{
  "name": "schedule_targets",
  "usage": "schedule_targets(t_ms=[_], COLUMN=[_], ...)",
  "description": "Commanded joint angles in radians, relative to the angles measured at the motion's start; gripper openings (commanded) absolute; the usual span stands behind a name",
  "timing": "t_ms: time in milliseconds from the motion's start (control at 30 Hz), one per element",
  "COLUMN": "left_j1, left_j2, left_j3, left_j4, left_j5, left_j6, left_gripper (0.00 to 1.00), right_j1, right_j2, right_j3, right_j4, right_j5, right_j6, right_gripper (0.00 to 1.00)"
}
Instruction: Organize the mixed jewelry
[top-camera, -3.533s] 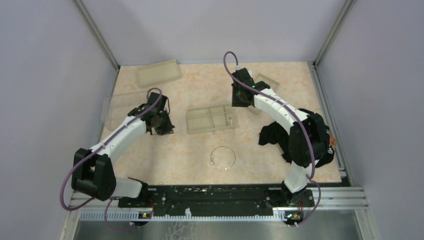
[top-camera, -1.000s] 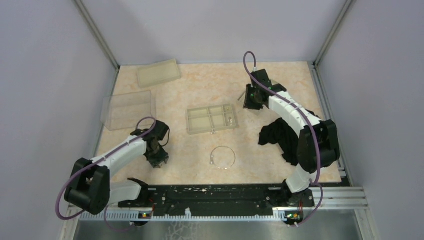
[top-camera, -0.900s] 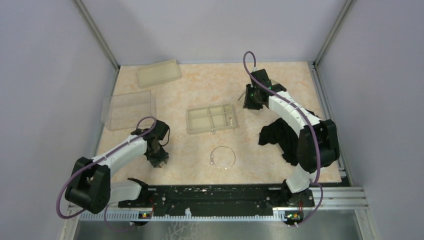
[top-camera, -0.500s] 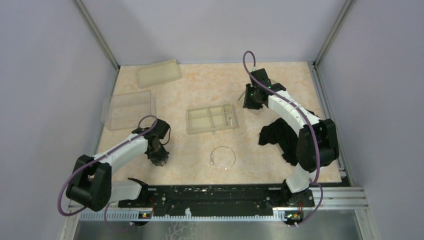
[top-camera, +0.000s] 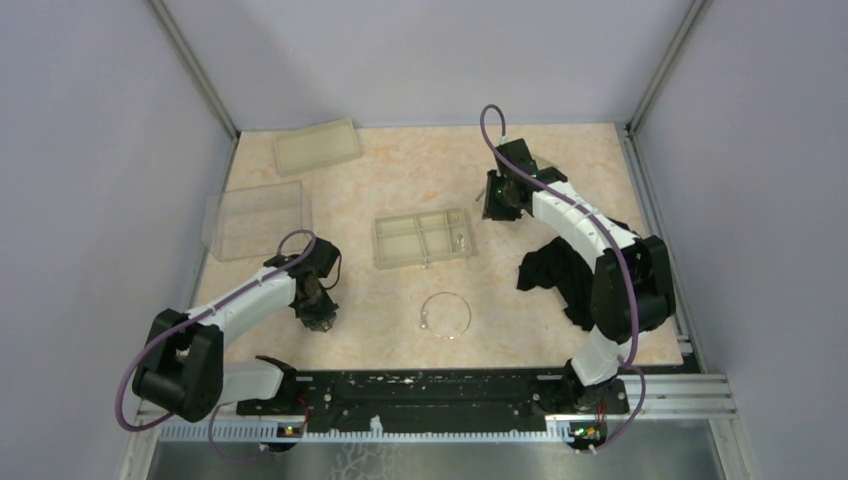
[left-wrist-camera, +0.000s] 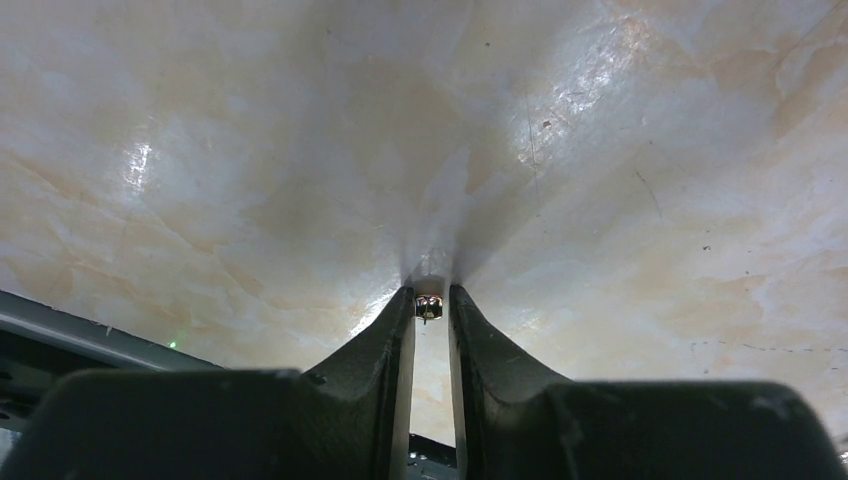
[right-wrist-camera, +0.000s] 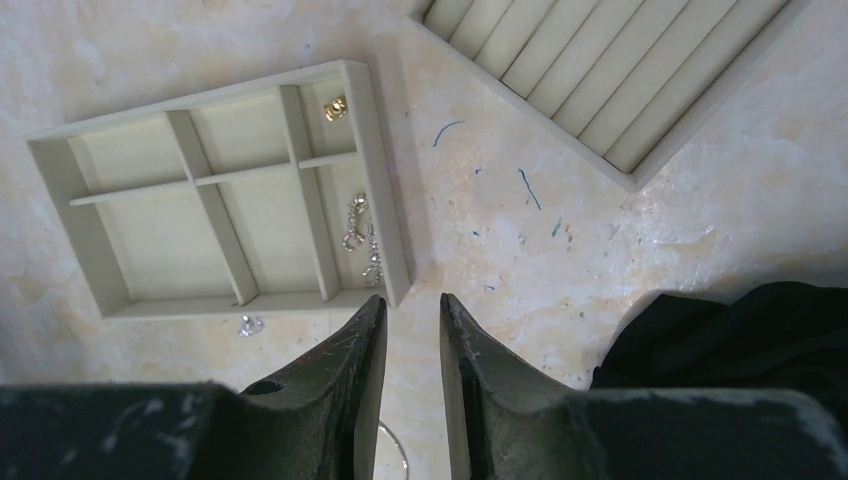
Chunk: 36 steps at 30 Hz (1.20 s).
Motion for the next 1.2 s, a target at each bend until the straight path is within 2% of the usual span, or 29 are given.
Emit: schedule_targets(t_ms=[0,100,300,567,767,933,1167], left_j1=[0.007,0.007,0.007,0.007,0.004,-0.040,-0.151], left_j2=[0.013,0.018,-0.002,-0.027,0.014,0.131,0.409], left_j3=[-0.007,-0.006,0.022,0.125,0.230,0.380,0.695], left_j4=[0.040,0.042,0.032,0.056,0.128,0.216,0.254], left_j5=[-0.006,-0.005,-0.001,0.037,0.109,0.144,0.182], left_j6=[0.021,0.025,0.035,0.070,0.121,0.185,0.265], left_gripper=[0.22,0.14,0.09,0.08,0.08,0.08,0.08], right_j1=[0.018,0.021,0.023,0.023,0.021,-0.019,-0.077], right_j2=[0.000,-0.002,-0.010,-0.016,-0.029,-0.056,-0.126], right_j3=[0.057,0.058,0.056,0.056,0.060,0.033,-0.014], right_j4=[0.024,0.023,0.020,0.020,-0.002,0.001,-0.010], right_j5=[0.006,0.011,0.021,0.034,0.068,0.037,0.051], right_j6=[0.009,0.012,0.014,0.020,0.018,0.042,0.052], right_gripper=[0.26,0.27,0.27,0.27,0.26,0.27,0.27])
